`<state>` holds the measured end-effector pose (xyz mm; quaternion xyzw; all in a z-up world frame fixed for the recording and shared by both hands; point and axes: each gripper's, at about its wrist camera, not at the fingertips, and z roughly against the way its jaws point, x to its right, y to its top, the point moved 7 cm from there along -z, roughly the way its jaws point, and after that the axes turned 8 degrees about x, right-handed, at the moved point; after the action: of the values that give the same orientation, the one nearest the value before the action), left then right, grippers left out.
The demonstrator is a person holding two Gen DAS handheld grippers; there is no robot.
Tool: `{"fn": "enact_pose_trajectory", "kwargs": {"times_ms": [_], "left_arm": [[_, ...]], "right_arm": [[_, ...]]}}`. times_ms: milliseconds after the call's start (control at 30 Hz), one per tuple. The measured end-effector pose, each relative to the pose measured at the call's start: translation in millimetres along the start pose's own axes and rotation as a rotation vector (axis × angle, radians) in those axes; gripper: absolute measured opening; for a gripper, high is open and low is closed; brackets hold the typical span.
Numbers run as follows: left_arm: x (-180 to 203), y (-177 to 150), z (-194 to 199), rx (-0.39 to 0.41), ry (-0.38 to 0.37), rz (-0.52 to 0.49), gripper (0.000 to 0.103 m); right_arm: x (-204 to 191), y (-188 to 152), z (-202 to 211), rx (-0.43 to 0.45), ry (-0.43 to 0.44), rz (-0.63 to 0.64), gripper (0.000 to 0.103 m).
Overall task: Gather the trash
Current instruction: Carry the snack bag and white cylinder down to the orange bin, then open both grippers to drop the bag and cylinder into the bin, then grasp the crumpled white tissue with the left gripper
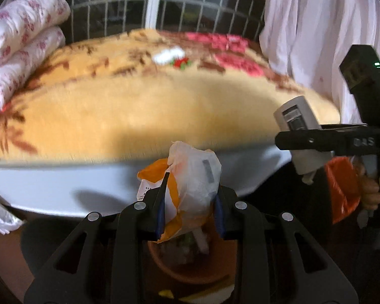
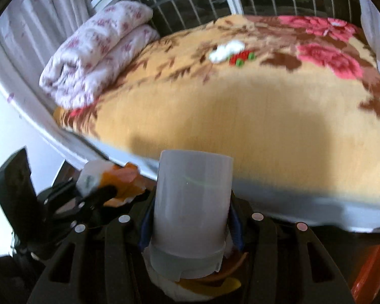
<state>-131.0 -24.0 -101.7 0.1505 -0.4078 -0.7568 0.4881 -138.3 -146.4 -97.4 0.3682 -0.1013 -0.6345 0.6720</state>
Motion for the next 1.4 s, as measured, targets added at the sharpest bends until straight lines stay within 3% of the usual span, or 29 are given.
{"fn": "enact_pose_trajectory", "kwargs": {"times_ms": [300, 433, 667, 700, 733, 767, 800, 900, 1067, 1267, 1400], "left_arm": [[-7.7, -67.5, -51.9, -0.221, 0.009, -0.004, 0.029], [-9.7, -88.1, -70.2, -0.314, 0.006, 0.005, 0.029], [-18.2, -99.5, -81.8, -0.369, 0.011, 0.019, 0.031], [-19.8, -102.3, -83.9, -0.387, 0.011, 0.024, 0.041], [-21.7, -105.2, -86.6, -0.409, 0.023, 0.028, 0.069], [-24.7, -107.3, -88.8, -0.424, 0.054, 0.033, 0.082], [-26.7, -106.2, -90.5, -0.424, 0.068, 0.038, 0.089], [-30.9, -103.4, -86.3, -0.42, 0.072, 0.055, 0.089], [-28.9, -62.5, -64.4, -0.309, 0.056, 0.032, 0.089], [-30.5, 50.9, -51.7, -0.072, 0.098, -0.064, 0.092], [-39.7, 126.2, -87.7, 0.02, 0.146, -0.115, 0.092]], "right_arm": [[14.2, -77.0, -54.6, -0.154, -0.049, 0.048, 0.048], [26.5, -89.3, -74.7, -0.201, -0.055, 0.027, 0.048], [35.2, -97.3, -93.2, -0.263, -0.04, 0.009, 0.05], [35.8, -98.6, -95.5, -0.277, -0.039, 0.015, 0.057], [34.5, -99.3, -98.4, -0.289, -0.044, 0.021, 0.062], [35.6, -98.9, -97.8, -0.284, -0.053, 0.023, 0.068], [35.4, -96.7, -95.8, -0.276, -0.051, 0.023, 0.068], [38.4, -84.0, -79.4, -0.231, -0.039, 0.02, 0.068], [42.3, -39.3, -28.5, -0.075, 0.006, 0.011, 0.068], [54.7, 34.9, 14.9, 0.155, -0.008, 0.005, 0.076], [61.7, 59.9, 5.6, 0.208, -0.009, -0.028, 0.076]]}}
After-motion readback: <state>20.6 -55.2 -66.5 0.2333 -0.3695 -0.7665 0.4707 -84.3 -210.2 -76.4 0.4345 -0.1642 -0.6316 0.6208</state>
